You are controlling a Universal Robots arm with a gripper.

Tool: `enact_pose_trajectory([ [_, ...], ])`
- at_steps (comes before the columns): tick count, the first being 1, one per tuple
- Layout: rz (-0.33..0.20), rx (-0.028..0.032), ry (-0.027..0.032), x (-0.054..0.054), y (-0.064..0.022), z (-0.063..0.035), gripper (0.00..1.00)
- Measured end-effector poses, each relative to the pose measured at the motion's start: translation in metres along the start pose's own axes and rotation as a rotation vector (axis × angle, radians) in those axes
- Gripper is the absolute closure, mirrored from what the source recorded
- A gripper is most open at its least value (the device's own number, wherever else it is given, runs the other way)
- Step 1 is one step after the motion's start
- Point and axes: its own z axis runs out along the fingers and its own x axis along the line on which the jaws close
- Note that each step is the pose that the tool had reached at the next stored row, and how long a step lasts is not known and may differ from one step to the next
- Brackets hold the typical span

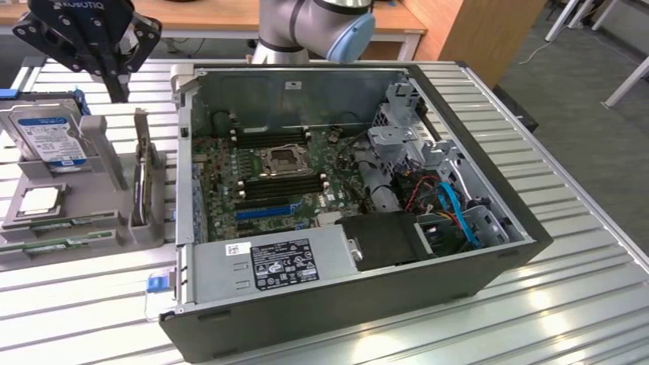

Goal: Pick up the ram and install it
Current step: 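Reach for the ram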

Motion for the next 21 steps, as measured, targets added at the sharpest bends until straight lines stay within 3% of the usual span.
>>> enact_pose_trajectory([
  [21, 0.0, 0.0002, 0.0026, 0.027, -0.002, 0.0001, 0.9],
])
